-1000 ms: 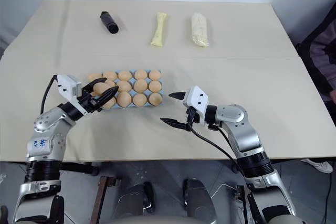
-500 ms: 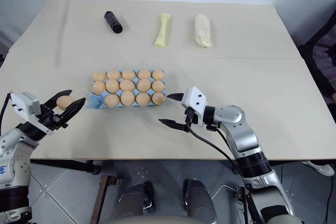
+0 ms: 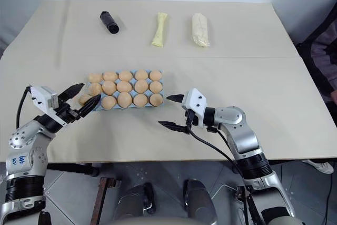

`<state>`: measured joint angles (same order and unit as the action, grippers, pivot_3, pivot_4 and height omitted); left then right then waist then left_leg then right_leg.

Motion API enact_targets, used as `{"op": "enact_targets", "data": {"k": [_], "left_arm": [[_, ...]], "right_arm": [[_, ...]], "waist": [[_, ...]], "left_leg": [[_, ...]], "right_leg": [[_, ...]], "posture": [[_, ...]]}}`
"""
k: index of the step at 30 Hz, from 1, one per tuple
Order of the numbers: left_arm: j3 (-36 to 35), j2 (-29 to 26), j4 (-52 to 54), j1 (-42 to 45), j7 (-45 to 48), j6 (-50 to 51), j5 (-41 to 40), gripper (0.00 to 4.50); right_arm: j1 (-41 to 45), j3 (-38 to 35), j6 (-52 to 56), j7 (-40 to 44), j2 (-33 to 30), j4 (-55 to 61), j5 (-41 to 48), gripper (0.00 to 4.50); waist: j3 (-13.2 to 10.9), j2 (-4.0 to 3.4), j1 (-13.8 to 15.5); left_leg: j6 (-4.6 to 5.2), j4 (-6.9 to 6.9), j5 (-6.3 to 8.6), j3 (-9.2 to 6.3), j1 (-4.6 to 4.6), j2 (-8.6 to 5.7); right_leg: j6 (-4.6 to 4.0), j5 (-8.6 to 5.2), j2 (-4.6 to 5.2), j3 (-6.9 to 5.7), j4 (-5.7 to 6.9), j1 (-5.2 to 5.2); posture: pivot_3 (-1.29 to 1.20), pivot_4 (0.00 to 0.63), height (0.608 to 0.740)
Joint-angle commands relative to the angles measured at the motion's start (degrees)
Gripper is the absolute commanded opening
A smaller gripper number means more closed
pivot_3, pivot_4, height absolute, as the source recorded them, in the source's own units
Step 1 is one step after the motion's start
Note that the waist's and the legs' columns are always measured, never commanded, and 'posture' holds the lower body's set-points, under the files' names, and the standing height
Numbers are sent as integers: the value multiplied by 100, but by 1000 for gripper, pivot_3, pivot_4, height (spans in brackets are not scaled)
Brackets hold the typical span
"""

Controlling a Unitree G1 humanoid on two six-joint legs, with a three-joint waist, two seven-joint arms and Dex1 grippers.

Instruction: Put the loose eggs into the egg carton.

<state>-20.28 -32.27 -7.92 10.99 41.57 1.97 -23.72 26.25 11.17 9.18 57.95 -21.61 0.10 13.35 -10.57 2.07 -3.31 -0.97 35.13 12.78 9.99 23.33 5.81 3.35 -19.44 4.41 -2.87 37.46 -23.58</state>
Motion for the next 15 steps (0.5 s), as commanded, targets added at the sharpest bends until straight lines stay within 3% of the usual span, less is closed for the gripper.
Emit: {"op": "enact_targets", "data": {"k": [1,15], "left_arm": [[-270,-175,13,-13,-140,-231,86,4446],[-632,-1205,946,-1112,1444,212,-633,4446]], "right_arm": [[-48,-125,-101,-15,-47,214,135,4500],[-308,-1225,-313,-730,-307,282,366,4500]], "waist": [[0,0,6],[-2,-4,-1]], "left_leg": [[1,0,0,-1,0,0],[-30,-8,19,-1,0,1]], "right_leg": [[0,0,1,0,0,0],[-6,-3,6,2,-6,-2]], "posture": [[0,150,740],[0,150,740]]}}
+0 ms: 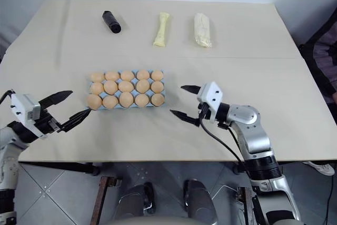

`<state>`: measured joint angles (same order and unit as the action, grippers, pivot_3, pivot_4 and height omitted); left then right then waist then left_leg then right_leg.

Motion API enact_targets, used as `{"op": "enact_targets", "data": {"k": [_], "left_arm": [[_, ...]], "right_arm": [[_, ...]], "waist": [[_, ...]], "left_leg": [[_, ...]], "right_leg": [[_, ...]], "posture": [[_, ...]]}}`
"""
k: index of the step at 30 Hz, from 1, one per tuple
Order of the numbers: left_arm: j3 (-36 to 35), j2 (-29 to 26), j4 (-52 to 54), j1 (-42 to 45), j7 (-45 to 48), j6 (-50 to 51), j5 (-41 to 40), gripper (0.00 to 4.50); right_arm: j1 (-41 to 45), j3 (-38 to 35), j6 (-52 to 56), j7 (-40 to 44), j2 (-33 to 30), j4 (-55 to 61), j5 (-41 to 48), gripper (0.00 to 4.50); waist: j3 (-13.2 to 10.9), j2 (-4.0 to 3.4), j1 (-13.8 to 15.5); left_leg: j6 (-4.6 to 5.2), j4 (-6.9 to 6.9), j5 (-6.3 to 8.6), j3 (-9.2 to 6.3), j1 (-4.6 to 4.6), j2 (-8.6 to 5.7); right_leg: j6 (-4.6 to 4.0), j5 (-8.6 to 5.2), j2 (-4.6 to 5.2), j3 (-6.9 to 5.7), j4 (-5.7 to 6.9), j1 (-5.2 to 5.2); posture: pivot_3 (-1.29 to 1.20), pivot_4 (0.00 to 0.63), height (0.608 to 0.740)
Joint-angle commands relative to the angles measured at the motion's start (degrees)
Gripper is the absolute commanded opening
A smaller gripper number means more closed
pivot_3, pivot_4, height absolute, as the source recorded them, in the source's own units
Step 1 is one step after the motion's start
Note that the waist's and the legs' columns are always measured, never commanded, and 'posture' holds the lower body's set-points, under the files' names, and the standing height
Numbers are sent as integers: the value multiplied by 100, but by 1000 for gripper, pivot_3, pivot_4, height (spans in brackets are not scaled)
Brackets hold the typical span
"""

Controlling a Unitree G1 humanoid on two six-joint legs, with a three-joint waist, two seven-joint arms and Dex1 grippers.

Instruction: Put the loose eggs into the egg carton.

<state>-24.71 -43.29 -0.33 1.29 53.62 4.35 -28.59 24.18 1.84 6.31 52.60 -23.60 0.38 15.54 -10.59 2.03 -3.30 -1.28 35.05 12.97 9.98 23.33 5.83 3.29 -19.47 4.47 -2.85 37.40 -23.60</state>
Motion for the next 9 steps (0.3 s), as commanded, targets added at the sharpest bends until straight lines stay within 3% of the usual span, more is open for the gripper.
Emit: {"op": "enact_targets", "data": {"k": [1,9], "left_arm": [[-197,-106,185,-178,261,-85,-122,4446],[-26,113,495,-434,-25,-262,163,4446]], "right_arm": [[-178,-316,-37,-221,-152,284,121,4500],[-567,-593,-53,-606,-355,341,105,4500]], "waist": [[0,0,-7],[-1,-2,-33]], "left_leg": [[0,1,0,0,0,-1],[2,0,0,1,0,-1]], "right_leg": [[0,0,2,0,0,1],[-1,-1,3,4,0,1]], "posture": [[0,150,740],[0,150,740]]}}
